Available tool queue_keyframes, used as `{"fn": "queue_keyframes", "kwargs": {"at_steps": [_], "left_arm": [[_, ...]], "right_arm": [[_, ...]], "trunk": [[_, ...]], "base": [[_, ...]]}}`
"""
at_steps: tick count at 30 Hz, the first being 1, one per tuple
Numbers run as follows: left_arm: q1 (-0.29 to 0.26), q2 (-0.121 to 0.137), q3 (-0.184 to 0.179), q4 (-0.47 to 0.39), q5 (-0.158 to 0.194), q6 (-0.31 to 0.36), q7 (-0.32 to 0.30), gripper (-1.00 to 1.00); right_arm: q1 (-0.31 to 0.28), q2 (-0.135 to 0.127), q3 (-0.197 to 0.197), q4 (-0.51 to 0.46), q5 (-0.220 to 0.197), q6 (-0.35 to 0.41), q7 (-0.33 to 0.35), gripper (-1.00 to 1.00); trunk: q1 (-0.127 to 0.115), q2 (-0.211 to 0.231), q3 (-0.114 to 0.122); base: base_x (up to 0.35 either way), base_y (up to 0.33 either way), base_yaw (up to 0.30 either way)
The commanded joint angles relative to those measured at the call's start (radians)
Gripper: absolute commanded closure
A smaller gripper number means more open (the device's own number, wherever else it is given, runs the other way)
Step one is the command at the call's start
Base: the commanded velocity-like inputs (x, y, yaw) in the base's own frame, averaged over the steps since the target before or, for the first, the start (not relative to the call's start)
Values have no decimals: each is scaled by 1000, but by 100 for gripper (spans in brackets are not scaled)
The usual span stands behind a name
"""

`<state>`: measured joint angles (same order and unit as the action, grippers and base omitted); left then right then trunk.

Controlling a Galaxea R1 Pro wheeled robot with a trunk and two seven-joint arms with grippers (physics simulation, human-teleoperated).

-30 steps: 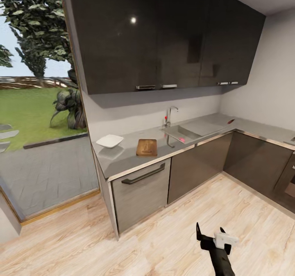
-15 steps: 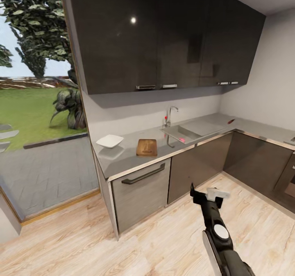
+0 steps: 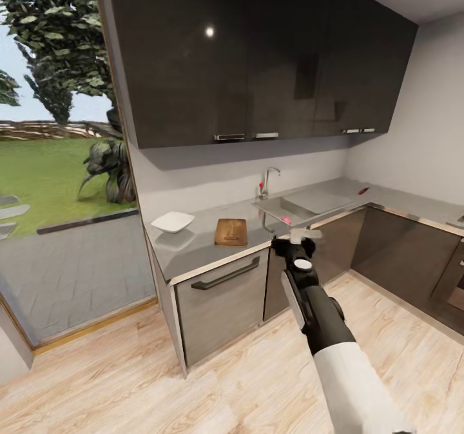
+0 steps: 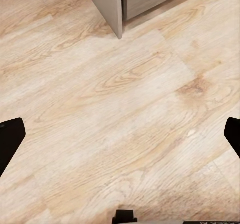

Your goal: In the kitchen, take the Vidalia onion out of the sink, dice it on the chopping board with the paring knife, put the diced onion into the bowl on the countertop, then place both the paring knife and the chopping board into the sink.

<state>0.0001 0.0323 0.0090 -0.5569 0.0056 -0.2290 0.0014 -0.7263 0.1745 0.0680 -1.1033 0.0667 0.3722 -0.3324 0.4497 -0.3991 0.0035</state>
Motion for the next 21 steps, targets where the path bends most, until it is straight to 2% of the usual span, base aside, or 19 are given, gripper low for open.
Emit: {"fn": "queue_keyframes", "kwargs": {"at_steps": [1, 4, 5, 6, 10, 21], "left_arm": [[0, 0, 0, 0, 1, -3, 0, -100], [0, 0, 0, 1, 1, -3, 0, -100], [0, 0, 0, 1, 1, -3, 0, -100], [0, 0, 0, 1, 1, -3, 0, -100], [0, 0, 0, 2, 0, -3, 0, -100], [0, 0, 0, 5, -1, -3, 0, -100]], "right_arm": [[-81, 0, 2, 90, 7, 11, -3, -100], [-177, 0, 2, 199, 7, 11, -3, -100], [-225, 0, 2, 253, 7, 11, -3, -100], [-244, 0, 2, 275, 7, 11, -3, -100], [-272, 0, 4, 313, 6, 9, -2, -100], [-275, 0, 3, 329, 1, 12, 3, -100]], "trunk": [[0, -1, -1], [0, -1, -1], [0, -1, -1], [0, -1, -1], [0, -1, -1], [0, -1, -1]], "base": [[0, 0, 0], [0, 0, 0], [0, 0, 0], [0, 0, 0], [0, 0, 0], [21, 43, 1]]}}
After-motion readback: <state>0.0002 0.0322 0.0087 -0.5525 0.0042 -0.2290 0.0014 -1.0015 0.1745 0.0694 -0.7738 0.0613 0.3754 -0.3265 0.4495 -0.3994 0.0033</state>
